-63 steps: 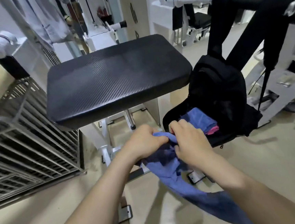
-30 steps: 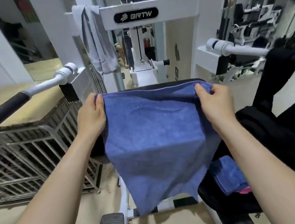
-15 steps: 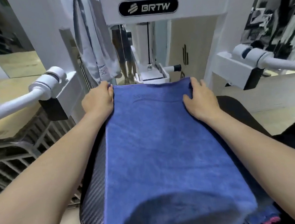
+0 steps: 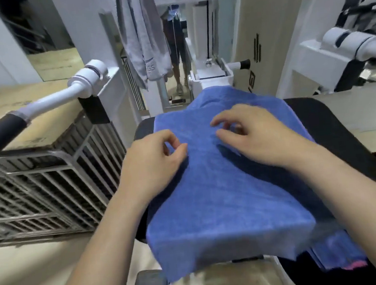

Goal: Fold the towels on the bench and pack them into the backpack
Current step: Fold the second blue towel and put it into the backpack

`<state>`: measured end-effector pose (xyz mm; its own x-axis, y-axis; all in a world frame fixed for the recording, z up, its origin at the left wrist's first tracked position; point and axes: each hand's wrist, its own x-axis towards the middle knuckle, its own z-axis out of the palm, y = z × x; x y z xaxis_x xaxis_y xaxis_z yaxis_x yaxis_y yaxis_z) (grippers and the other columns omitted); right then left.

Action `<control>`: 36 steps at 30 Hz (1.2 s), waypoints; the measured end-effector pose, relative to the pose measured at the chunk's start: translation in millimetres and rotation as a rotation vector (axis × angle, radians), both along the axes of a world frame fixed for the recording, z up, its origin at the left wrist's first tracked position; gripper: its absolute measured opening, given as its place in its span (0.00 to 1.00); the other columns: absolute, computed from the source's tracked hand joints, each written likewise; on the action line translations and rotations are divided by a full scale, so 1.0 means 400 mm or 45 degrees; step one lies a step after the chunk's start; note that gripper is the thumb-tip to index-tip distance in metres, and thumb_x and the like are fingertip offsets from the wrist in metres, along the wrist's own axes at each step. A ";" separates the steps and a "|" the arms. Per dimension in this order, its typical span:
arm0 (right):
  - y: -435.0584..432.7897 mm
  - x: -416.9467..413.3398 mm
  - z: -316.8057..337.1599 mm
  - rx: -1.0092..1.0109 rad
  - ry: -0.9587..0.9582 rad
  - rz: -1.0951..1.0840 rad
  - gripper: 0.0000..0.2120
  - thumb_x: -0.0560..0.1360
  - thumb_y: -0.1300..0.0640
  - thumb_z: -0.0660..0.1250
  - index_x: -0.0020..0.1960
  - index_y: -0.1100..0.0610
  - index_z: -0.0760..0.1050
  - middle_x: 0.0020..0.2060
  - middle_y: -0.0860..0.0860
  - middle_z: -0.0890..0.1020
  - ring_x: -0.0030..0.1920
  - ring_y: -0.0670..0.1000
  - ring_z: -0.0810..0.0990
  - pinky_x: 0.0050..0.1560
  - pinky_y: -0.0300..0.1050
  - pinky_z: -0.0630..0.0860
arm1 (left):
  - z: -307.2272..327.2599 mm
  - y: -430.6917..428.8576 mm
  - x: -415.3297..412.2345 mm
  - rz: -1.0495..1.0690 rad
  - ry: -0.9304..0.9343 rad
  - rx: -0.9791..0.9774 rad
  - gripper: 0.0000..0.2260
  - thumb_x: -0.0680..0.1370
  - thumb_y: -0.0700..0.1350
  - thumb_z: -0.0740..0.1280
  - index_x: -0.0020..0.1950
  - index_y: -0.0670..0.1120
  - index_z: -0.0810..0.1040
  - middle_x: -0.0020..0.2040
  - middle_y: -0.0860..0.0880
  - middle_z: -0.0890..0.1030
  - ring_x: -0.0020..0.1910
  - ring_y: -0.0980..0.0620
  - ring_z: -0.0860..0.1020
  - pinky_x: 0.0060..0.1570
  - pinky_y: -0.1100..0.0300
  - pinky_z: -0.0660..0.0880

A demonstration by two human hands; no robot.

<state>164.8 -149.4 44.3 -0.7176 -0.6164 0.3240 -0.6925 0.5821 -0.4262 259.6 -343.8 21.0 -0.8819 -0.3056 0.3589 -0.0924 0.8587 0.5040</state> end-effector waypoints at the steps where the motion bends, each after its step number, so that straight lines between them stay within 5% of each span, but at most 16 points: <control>1: 0.002 0.061 -0.009 0.003 -0.009 0.107 0.09 0.77 0.51 0.64 0.55 0.47 0.79 0.43 0.46 0.78 0.43 0.46 0.76 0.49 0.45 0.73 | -0.025 0.015 0.054 0.047 0.061 -0.006 0.12 0.73 0.56 0.68 0.35 0.51 0.73 0.28 0.53 0.76 0.32 0.52 0.76 0.35 0.56 0.70; 6: 0.022 0.212 -0.085 0.151 0.183 0.233 0.09 0.77 0.50 0.63 0.55 0.48 0.78 0.49 0.46 0.78 0.51 0.50 0.75 0.48 0.49 0.75 | -0.145 0.085 0.250 0.215 0.567 0.086 0.21 0.73 0.53 0.69 0.29 0.46 0.62 0.25 0.52 0.67 0.27 0.52 0.65 0.30 0.57 0.64; 9: 0.038 0.257 -0.128 0.100 0.251 0.221 0.09 0.77 0.54 0.62 0.55 0.51 0.77 0.51 0.47 0.79 0.53 0.53 0.75 0.46 0.53 0.75 | -0.242 0.122 0.324 0.338 0.593 0.349 0.18 0.72 0.51 0.72 0.31 0.46 0.65 0.28 0.52 0.67 0.29 0.52 0.66 0.32 0.56 0.65; 11: 0.052 0.281 -0.160 -0.022 0.282 0.231 0.10 0.75 0.57 0.62 0.54 0.54 0.78 0.51 0.49 0.79 0.52 0.56 0.76 0.45 0.53 0.75 | -0.309 0.135 0.337 0.477 0.408 0.767 0.14 0.70 0.47 0.76 0.42 0.48 0.71 0.36 0.52 0.74 0.34 0.56 0.72 0.38 0.60 0.70; 14: 0.070 0.324 -0.196 -0.140 0.400 0.111 0.09 0.73 0.61 0.64 0.52 0.57 0.79 0.48 0.53 0.79 0.47 0.58 0.75 0.42 0.52 0.73 | -0.373 0.126 0.331 0.330 0.029 1.261 0.16 0.70 0.37 0.76 0.54 0.45 0.75 0.50 0.50 0.81 0.44 0.58 0.81 0.47 0.59 0.77; 16: 0.084 0.356 -0.212 -0.197 0.385 0.070 0.10 0.70 0.64 0.66 0.51 0.58 0.79 0.44 0.54 0.76 0.42 0.58 0.73 0.37 0.52 0.74 | -0.393 0.114 0.334 0.176 -0.298 1.311 0.12 0.71 0.35 0.74 0.52 0.43 0.79 0.50 0.46 0.83 0.45 0.56 0.83 0.50 0.54 0.78; 18: 0.101 0.391 -0.226 -0.200 0.238 0.179 0.13 0.71 0.61 0.67 0.55 0.55 0.77 0.46 0.52 0.73 0.39 0.55 0.73 0.33 0.50 0.75 | -0.402 0.116 0.365 -0.044 -0.668 1.101 0.15 0.73 0.39 0.73 0.59 0.45 0.78 0.57 0.48 0.82 0.55 0.52 0.81 0.60 0.53 0.75; 20: 0.124 0.432 -0.249 -0.044 -0.106 0.372 0.26 0.71 0.49 0.70 0.68 0.47 0.68 0.53 0.48 0.68 0.44 0.49 0.74 0.41 0.49 0.77 | -0.380 0.147 0.405 -0.290 -0.948 0.913 0.17 0.76 0.41 0.71 0.64 0.45 0.75 0.57 0.50 0.82 0.57 0.55 0.79 0.60 0.57 0.76; 22: 0.151 0.466 -0.284 0.245 -0.542 0.533 0.49 0.66 0.39 0.74 0.76 0.36 0.47 0.64 0.44 0.60 0.61 0.44 0.69 0.59 0.42 0.72 | -0.331 0.186 0.424 -0.415 -0.982 1.001 0.16 0.78 0.41 0.69 0.65 0.42 0.75 0.48 0.54 0.82 0.50 0.62 0.80 0.51 0.64 0.77; 23: 0.167 0.484 -0.299 0.339 -0.696 0.590 0.57 0.63 0.38 0.76 0.74 0.32 0.37 0.70 0.39 0.53 0.70 0.42 0.60 0.68 0.41 0.66 | -0.307 0.202 0.429 -0.433 -0.914 1.126 0.15 0.78 0.42 0.68 0.64 0.43 0.76 0.53 0.53 0.83 0.52 0.61 0.81 0.53 0.63 0.77; 25: 0.191 0.515 -0.316 0.307 -0.757 0.604 0.64 0.60 0.40 0.79 0.68 0.26 0.28 0.74 0.33 0.37 0.75 0.37 0.42 0.74 0.42 0.53 | -0.272 0.226 0.432 -0.390 -0.710 1.358 0.16 0.78 0.47 0.67 0.64 0.45 0.76 0.59 0.46 0.82 0.59 0.48 0.80 0.59 0.49 0.76; 27: 0.202 0.543 -0.326 0.177 -0.602 0.500 0.64 0.60 0.42 0.79 0.67 0.25 0.27 0.73 0.33 0.33 0.75 0.37 0.39 0.73 0.43 0.52 | -0.236 0.249 0.433 -0.290 -0.529 1.496 0.15 0.79 0.49 0.65 0.62 0.43 0.77 0.58 0.42 0.82 0.55 0.44 0.82 0.50 0.45 0.79; 30: 0.202 0.572 -0.352 -0.156 -0.222 0.299 0.44 0.69 0.47 0.71 0.73 0.31 0.45 0.74 0.44 0.55 0.71 0.44 0.61 0.67 0.45 0.67 | -0.184 0.281 0.435 -0.110 -0.370 1.790 0.09 0.81 0.46 0.63 0.53 0.43 0.80 0.42 0.45 0.84 0.33 0.52 0.81 0.25 0.62 0.74; 32: 0.206 0.576 -0.361 -0.519 -0.148 0.144 0.18 0.75 0.51 0.64 0.64 0.44 0.70 0.57 0.47 0.75 0.54 0.45 0.75 0.52 0.45 0.75 | -0.154 0.293 0.444 -0.061 -0.379 1.868 0.10 0.79 0.51 0.65 0.44 0.47 0.80 0.33 0.50 0.79 0.25 0.56 0.73 0.20 0.67 0.65; 34: 0.205 0.572 -0.353 -0.641 -0.143 0.018 0.10 0.77 0.50 0.59 0.51 0.53 0.77 0.42 0.48 0.79 0.42 0.47 0.77 0.43 0.47 0.73 | -0.145 0.290 0.453 -0.040 -0.506 1.521 0.16 0.77 0.59 0.65 0.36 0.50 0.75 0.28 0.55 0.74 0.26 0.56 0.68 0.24 0.65 0.62; 36: 0.204 0.568 -0.330 -0.583 -0.108 -0.025 0.14 0.78 0.48 0.57 0.47 0.53 0.78 0.37 0.47 0.81 0.38 0.48 0.76 0.40 0.48 0.72 | -0.141 0.282 0.473 0.114 -0.537 0.773 0.23 0.72 0.67 0.64 0.32 0.50 0.66 0.23 0.57 0.70 0.27 0.54 0.68 0.30 0.59 0.64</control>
<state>392.2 -67.6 -87.6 -0.7636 -0.4096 0.4991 -0.6346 0.3334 -0.6972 448.6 -231.0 -35.5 -0.8698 -0.4194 -0.2597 -0.4397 0.4205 0.7936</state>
